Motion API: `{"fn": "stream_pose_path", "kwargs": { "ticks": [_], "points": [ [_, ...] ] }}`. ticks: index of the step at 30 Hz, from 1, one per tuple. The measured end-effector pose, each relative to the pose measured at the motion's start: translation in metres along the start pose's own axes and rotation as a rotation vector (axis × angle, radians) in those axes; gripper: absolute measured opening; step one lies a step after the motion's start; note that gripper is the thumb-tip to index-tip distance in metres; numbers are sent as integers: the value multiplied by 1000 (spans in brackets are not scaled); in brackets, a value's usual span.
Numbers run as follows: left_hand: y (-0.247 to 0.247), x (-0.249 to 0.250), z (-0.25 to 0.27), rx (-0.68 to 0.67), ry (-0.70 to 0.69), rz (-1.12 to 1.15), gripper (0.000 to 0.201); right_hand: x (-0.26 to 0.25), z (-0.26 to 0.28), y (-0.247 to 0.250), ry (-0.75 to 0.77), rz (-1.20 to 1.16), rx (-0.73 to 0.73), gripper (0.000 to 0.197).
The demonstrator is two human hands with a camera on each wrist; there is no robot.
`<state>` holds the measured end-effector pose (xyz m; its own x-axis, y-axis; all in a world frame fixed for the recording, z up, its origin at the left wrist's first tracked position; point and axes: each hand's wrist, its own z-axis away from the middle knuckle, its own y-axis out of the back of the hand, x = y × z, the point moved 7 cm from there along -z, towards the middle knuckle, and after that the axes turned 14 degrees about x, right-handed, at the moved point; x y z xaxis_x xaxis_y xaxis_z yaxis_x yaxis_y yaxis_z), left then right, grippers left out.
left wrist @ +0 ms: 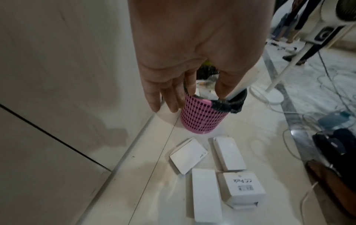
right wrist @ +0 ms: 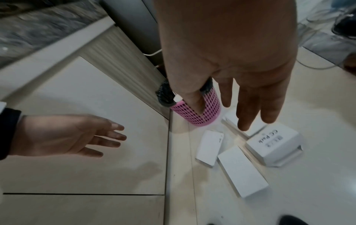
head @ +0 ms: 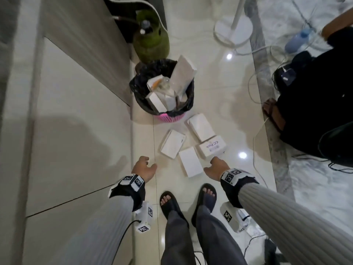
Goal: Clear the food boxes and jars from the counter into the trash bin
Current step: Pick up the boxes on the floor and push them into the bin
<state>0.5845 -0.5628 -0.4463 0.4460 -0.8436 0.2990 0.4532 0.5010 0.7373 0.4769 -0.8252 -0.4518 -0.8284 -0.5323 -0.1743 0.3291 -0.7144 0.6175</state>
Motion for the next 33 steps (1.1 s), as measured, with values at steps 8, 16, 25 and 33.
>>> {"fn": "stream_pose_path", "kwargs": {
  "ticks": [8, 16, 25, 33],
  "points": [
    [-122, -46, -119, -55, -16, -74, 56, 24, -123, -131, -122, -99, 26, 58],
    [-243, -87, -239, -17, -60, -163, 63, 42, -260, -247, -230, -133, 142, 75],
    [-304, -108, -316, 71, -38, -84, 68, 65, -326, -300, -300, -121, 318, 102],
    [-323, -126, -341, 57, 63, 34, 35, 71, -324, -304, -398, -77, 385, 95]
  ]
}}
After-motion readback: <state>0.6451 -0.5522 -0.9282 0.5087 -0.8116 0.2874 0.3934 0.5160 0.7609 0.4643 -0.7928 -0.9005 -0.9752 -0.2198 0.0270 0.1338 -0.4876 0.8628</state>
